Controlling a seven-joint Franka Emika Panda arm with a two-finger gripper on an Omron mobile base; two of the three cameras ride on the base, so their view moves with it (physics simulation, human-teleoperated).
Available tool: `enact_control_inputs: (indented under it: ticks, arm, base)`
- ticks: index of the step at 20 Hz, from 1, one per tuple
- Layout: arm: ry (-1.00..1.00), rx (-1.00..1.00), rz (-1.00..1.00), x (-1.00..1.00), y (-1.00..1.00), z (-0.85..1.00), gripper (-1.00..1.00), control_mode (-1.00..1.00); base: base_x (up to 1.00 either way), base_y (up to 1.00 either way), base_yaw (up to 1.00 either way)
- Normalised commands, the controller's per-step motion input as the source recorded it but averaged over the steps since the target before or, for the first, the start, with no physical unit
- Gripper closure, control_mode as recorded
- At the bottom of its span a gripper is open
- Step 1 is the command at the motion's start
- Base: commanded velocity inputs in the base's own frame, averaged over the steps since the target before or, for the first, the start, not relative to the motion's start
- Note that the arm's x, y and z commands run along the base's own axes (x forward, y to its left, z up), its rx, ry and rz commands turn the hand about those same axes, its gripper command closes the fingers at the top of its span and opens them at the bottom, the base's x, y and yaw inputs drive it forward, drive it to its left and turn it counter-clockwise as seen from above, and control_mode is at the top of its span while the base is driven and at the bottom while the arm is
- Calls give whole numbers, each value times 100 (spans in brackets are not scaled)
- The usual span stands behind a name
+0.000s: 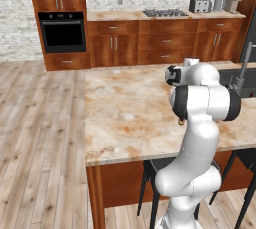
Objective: Place the large bottle from the dining counter next to the other large bottle outside the sink, and place the small bottle from the dining counter next to the other small bottle inside the sink.
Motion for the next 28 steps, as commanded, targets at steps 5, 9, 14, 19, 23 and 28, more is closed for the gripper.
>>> enact_control_inputs:
  ticks: [5, 9, 14, 19, 23, 28]
  arm:
    - [0, 0, 0, 0, 0, 0, -100, -100]
    - [0, 0, 0, 0, 0, 0, -100, -100]
    - [0, 0, 0, 0, 0, 0, -100, -100]
    - [0, 0, 0, 3, 0, -12, -100, -100]
    - [0, 0, 0, 3, 0, -21, -100, -100]
    - [0, 0, 0, 0, 0, -1, -100, -100]
  base:
    - [0, 0, 0]
    - [0, 0, 0]
    - [0, 0, 0]
    - [0, 0, 0]
    - [0, 0, 0]
    - [0, 0, 0]
